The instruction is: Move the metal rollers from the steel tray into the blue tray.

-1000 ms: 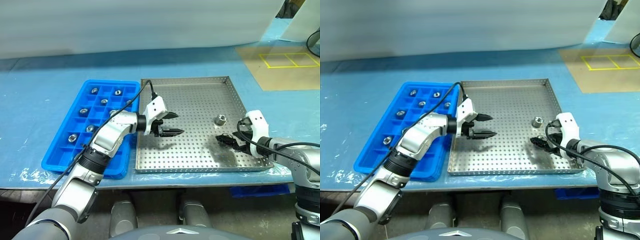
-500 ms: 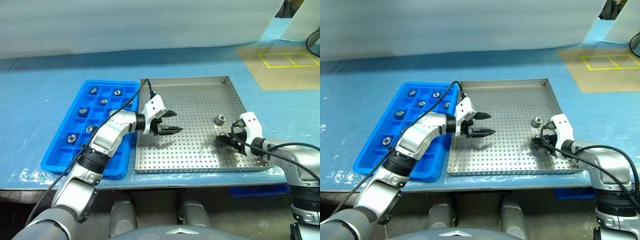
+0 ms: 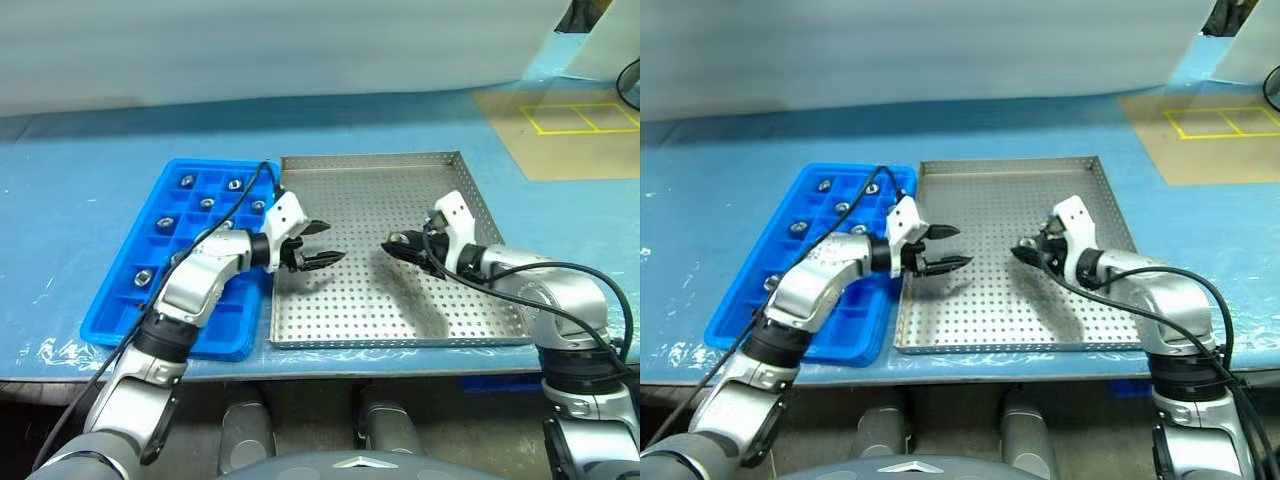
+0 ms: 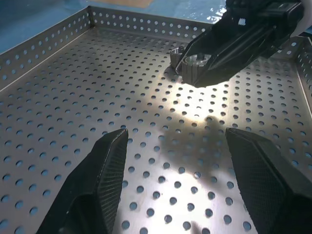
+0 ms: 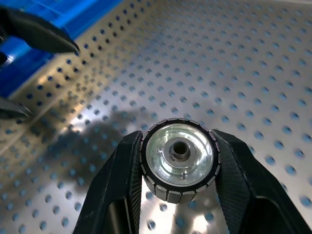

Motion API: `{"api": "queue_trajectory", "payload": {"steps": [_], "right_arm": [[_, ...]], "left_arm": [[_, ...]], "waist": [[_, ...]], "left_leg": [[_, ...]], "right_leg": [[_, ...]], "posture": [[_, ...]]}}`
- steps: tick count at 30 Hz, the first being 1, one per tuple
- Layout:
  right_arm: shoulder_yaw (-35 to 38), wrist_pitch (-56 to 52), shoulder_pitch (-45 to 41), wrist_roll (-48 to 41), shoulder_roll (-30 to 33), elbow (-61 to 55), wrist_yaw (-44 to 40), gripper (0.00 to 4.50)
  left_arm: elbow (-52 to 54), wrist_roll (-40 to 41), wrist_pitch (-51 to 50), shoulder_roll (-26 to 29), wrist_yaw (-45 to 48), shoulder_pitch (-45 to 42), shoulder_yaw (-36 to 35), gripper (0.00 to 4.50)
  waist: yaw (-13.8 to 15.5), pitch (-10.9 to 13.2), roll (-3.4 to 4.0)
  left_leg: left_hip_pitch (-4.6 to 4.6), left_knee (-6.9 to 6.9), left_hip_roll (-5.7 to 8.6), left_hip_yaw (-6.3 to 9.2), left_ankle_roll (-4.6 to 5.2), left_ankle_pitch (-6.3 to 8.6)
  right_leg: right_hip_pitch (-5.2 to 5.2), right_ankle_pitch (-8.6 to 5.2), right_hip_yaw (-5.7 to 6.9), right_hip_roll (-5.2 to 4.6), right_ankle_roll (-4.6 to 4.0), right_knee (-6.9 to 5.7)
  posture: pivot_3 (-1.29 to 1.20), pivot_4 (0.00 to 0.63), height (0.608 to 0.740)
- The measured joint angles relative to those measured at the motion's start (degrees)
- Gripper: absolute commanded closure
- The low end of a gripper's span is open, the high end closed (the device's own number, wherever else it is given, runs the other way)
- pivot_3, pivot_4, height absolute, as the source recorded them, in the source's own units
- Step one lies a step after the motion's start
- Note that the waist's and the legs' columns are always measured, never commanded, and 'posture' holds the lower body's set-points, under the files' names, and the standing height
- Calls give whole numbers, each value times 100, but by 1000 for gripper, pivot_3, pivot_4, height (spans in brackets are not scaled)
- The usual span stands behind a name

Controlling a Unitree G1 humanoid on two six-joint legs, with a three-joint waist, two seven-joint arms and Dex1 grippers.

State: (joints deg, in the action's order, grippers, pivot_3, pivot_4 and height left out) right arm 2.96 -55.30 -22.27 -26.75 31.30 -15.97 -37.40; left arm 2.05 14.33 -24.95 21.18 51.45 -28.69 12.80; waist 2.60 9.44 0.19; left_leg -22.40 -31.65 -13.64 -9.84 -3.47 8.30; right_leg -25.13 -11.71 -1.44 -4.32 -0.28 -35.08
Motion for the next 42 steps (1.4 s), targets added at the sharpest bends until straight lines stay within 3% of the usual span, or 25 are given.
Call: {"api": "queue_trajectory", "payload": {"steps": [6, 11, 19, 30, 42], "right_arm": [[-310, 410, -721, 17, -319, 475, -166, 2867], [-758, 951, -1603, 305, -1038, 1400, -168, 2867], [-1326, 1531, -2322, 642, -1881, 2453, -355, 2867], [-2068, 1330, -2703, 799, -1946, 2862, -1240, 2867], [-2399, 1365, -3249, 1360, -2163, 3801, -1444, 2867]], "left_arm": [[766, 101, -275, 226, -394, 517, -357, 1132], [1427, 188, -529, 430, -702, 1204, -609, 1132], [2279, 292, -804, 599, -1203, 1941, -974, 1132], [3334, 485, -1156, 628, -1786, 2889, -1255, 1132], [4033, 744, -1388, 763, -2080, 3657, -1469, 1132]], "waist": [[54, 1, -2], [73, 3, -4], [426, 3, -5], [705, 3, -5], [1009, 3, -4]], "left_leg": [[1, 14, -3, 1, -23, -13], [2, 45, -13, 4, -49, -30], [-36, 52, -13, 24, -50, -30], [-77, 44, -15, 118, -80, -49], [-83, 43, -16, 131, -84, -51]], "right_leg": [[0, 0, 10, 0, 0, 3], [-17, -1, 16, 1, -6, 0], [-20, -5, 55, 0, -13, 25], [-15, -4, 135, -7, -20, 17], [-15, -6, 139, -7, -24, 12]], "posture": [[80, 150, 740], [173, 150, 740], [300, 150, 740], [408, 150, 740], [517, 150, 740]]}}
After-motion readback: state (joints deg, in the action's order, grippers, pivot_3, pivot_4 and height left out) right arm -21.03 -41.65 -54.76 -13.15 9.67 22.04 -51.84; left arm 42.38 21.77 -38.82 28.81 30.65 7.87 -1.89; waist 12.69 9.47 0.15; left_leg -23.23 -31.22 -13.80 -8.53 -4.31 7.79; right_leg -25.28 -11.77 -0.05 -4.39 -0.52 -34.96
